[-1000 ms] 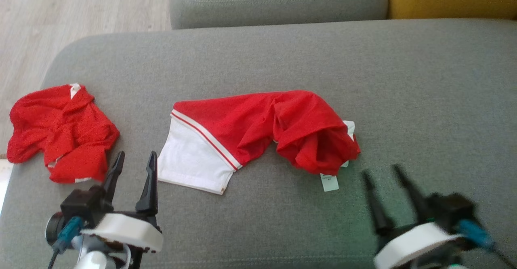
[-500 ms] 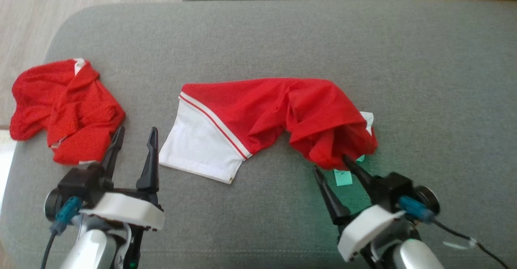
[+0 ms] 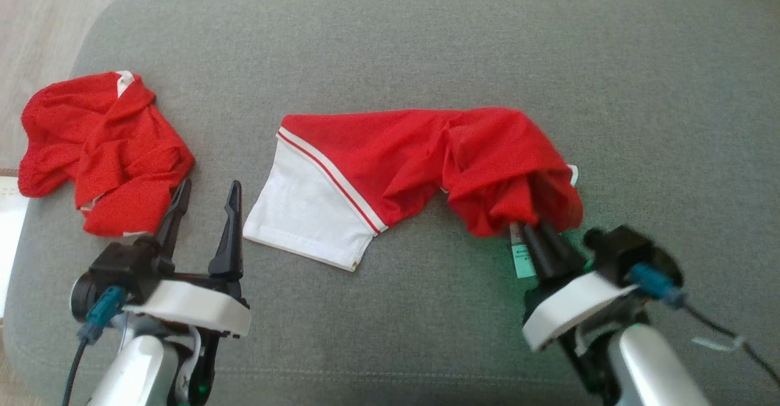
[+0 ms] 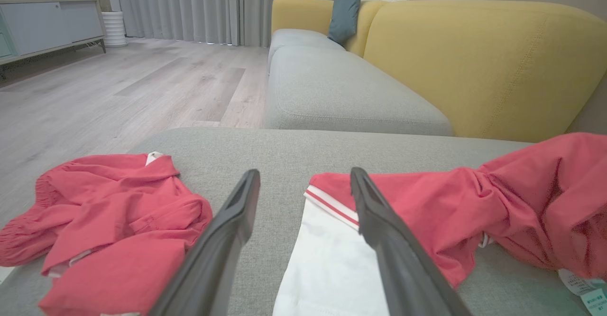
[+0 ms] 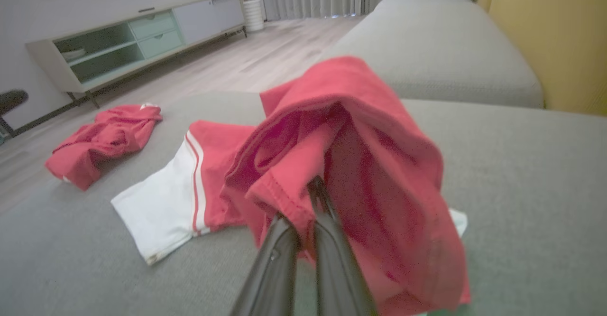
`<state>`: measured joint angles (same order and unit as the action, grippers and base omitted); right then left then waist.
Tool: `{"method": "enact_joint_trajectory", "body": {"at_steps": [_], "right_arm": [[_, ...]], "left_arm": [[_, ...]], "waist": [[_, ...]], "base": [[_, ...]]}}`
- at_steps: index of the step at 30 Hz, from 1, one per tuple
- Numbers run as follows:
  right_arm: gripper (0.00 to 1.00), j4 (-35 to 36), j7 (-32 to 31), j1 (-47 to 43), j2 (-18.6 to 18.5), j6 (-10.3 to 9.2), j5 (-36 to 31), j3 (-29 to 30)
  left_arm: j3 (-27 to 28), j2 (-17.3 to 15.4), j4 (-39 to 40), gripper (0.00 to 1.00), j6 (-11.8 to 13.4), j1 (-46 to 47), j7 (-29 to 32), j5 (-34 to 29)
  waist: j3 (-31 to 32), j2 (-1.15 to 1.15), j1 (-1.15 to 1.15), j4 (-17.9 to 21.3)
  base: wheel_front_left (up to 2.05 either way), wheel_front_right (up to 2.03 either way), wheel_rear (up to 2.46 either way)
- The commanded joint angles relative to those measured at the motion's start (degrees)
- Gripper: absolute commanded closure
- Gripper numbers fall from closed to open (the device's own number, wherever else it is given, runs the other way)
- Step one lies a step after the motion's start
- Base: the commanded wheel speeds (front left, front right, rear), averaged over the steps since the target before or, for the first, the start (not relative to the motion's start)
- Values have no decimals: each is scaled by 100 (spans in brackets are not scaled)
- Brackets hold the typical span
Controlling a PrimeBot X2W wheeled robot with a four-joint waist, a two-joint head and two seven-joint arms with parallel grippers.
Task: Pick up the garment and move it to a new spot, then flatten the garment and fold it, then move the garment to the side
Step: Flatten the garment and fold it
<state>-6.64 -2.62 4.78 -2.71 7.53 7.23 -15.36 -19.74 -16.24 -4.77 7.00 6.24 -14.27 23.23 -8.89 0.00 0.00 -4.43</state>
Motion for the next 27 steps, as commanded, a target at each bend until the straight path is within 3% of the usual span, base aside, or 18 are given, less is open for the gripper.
{"method": "enact_joint_trajectory", "body": {"at_steps": [1,7,15,27], "right_arm": [[100,358,110,342,-17,-4,25,14],[100,592,60,656,-17,-4,-120,816],[100,59,-288,1159,-34,-4,-182,2310],[100,-922,-335,1719,-55,-4,-324,3051]], "left_arm": [[246,-87,160,0,-24,312,-67,-84],[268,-43,166,0,-57,366,-70,-113],[336,26,211,0,-141,501,-72,-175],[447,178,269,0,-338,746,-73,-323]], "waist": [[-14,0,0,15],[-81,0,0,20],[-351,0,0,-38],[-862,0,0,-198]], "base": [[0,0,0],[0,0,0],[0,0,0],[0,0,0]]}}
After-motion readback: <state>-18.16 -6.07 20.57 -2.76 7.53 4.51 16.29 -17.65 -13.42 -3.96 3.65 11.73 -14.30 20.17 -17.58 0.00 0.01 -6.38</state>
